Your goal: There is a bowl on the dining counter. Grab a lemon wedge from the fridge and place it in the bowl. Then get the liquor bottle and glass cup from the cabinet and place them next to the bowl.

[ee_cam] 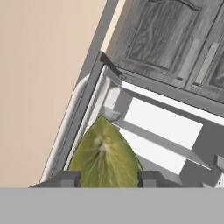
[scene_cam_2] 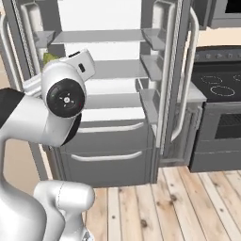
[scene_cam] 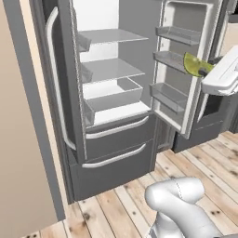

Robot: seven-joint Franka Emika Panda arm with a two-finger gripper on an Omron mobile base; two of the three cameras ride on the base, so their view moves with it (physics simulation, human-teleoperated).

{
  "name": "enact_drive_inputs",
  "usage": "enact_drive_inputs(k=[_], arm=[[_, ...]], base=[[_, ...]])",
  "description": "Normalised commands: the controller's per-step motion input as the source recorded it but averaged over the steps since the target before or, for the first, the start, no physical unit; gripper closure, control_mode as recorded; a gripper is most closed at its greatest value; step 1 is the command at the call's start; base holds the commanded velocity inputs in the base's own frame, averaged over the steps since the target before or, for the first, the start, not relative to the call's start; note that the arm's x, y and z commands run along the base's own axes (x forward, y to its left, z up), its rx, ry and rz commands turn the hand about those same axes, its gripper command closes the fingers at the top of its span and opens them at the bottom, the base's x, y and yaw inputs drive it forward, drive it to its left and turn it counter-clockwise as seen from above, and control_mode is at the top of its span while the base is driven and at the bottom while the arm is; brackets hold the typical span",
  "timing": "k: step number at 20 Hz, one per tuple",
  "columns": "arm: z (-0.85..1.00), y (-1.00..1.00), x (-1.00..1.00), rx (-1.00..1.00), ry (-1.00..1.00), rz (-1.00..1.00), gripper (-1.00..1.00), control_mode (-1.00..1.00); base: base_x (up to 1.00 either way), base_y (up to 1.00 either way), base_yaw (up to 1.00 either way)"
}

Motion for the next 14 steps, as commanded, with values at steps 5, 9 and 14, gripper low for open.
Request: enact_drive_inputs(k=[5,9,14], arm=[[0.0,0.0,0.0,0.0,0.0,0.0,1.0,1.0],[0.0,0.0,0.0,0.0,0.0,0.0,1.0,1.0],[0.0,0.0,0.0,0.0,0.0,0.0,1.0,1.0]], base=[[0.14,0.78,-0.38],[0.63,0.61,-0.26],[-0.17,0.47,-0.41]])
